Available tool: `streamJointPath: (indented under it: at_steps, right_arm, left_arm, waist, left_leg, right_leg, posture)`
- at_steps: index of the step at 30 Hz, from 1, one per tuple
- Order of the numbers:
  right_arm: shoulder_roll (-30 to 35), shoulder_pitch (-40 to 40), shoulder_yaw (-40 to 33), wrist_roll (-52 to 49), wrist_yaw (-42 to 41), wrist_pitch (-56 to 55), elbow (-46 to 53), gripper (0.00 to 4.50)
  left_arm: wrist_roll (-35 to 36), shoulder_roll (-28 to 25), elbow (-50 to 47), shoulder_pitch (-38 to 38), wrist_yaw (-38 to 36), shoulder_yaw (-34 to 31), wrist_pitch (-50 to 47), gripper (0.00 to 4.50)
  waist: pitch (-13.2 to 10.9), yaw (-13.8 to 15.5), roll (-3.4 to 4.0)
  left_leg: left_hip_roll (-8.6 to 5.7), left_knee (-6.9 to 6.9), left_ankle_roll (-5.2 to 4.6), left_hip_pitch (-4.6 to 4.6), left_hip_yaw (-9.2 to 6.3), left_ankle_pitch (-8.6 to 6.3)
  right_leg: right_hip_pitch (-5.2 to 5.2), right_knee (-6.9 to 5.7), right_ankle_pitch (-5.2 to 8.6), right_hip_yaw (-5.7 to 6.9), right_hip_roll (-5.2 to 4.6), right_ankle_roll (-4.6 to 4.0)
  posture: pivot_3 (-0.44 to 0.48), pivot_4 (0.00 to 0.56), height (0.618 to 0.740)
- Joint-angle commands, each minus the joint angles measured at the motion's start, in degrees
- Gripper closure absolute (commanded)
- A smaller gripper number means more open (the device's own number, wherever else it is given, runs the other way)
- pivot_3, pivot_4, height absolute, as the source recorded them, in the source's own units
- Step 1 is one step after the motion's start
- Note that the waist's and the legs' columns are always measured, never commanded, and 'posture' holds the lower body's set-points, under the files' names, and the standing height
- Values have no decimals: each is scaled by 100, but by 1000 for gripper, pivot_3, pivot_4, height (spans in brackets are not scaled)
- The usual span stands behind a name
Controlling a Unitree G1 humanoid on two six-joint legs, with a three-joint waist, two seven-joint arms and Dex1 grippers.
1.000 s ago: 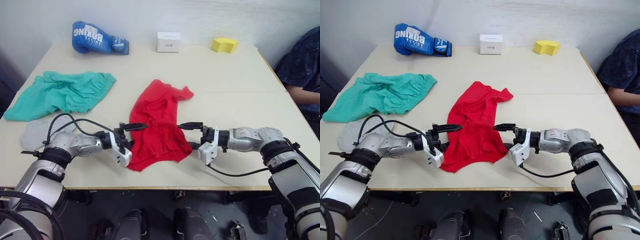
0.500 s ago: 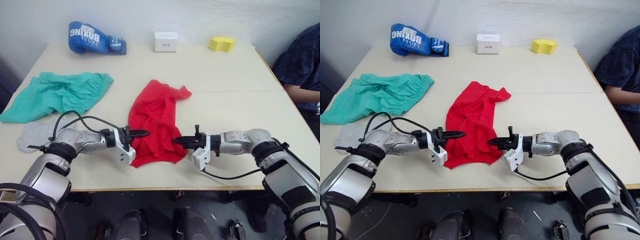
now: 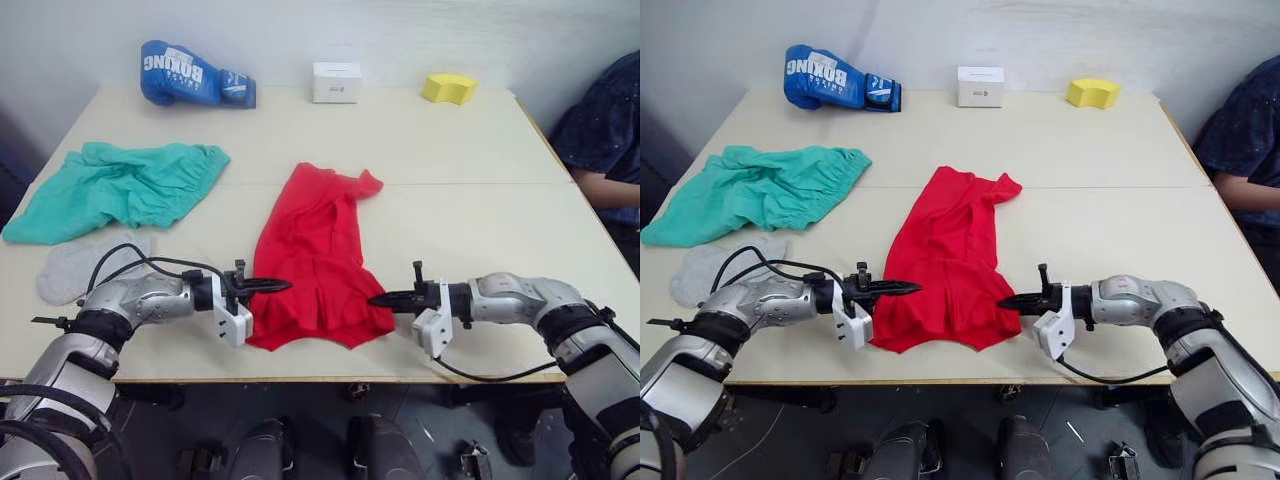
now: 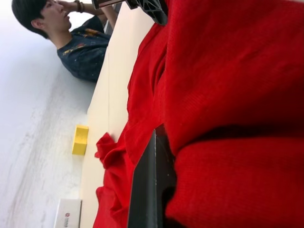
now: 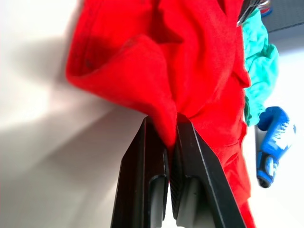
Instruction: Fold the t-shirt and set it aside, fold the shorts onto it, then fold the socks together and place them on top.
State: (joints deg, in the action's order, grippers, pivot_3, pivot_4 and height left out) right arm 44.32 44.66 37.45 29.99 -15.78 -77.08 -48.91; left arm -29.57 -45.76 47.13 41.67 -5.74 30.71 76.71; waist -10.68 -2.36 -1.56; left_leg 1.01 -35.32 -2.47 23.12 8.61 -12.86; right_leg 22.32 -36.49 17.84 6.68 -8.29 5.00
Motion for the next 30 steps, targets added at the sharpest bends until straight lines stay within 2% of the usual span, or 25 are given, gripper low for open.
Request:
streamJointPath:
  at_steps: [1,6,10,14,22,25,27,30]
  right_arm:
    - [457,-449,60,-1129,-967,458,756,4500]
    - [1204,-1352,118,-3073,-2518,1718,2330,4500]
    - [1535,-1926,-184,-3577,-3166,2480,3199,4500]
    - [1743,-2504,-453,-3834,-3551,3062,4039,4500]
    - [2356,-3663,-796,-4319,-4391,4417,5654,4500]
    - [2340,-3899,-1059,-4517,-4532,4727,5939,4500]
    - [2350,-3994,-1369,-4862,-4630,4992,6012,4500]
    - [2389,-3987,-2099,-6284,-4542,6492,6278,4500]
  left_arm:
    - [934,-327,-338,-404,-912,210,-116,4465]
    - [2652,-981,-1505,-1117,-2473,537,-939,4465]
    - [3278,-1419,-2597,-1718,-3374,556,-1565,4465]
    - [3734,-1674,-3239,-2230,-4242,512,-2141,4465]
    - [4234,-1732,-4334,-2834,-5086,128,-2985,4465]
    - [4532,-1738,-4689,-3015,-5300,-101,-3430,4465]
    - [5135,-1797,-4948,-3061,-5469,-374,-4208,4465]
    - [6263,-1855,-5199,-2842,-5686,-905,-5917,4465]
  waist:
    - [-1,-20,2]
    - [-6,-69,10]
    - [-8,-66,12]
    - [-11,6,18]
    - [-14,151,23]
    - [-15,195,23]
    - [-16,212,25]
    - [-21,220,25]
  left_leg:
    - [2,0,0,1,0,0]
    - [4,1,1,4,-4,-2]
    - [6,0,-13,1,-7,-16]
    - [5,-2,-18,3,-13,-25]
    - [6,-16,-11,11,-17,-65]
    - [6,-21,-13,13,-17,-72]
    - [8,-22,-12,15,-17,-73]
    - [10,-26,-12,18,-20,-73]
  right_leg:
    - [1,0,0,-1,0,0]
    - [6,0,0,-2,0,0]
    - [4,0,0,-3,-1,0]
    - [6,0,0,-2,-3,-1]
    - [7,7,2,0,-7,-5]
    - [7,10,2,-2,-7,-5]
    - [8,12,2,-3,-6,-5]
    - [7,13,2,-1,-5,-5]
  posture:
    - [0,150,740]
    - [0,150,740]
    - [0,150,740]
    - [0,150,740]
    - [0,150,740]
    - [0,150,740]
    - [0,150,740]
    - [0,150,740]
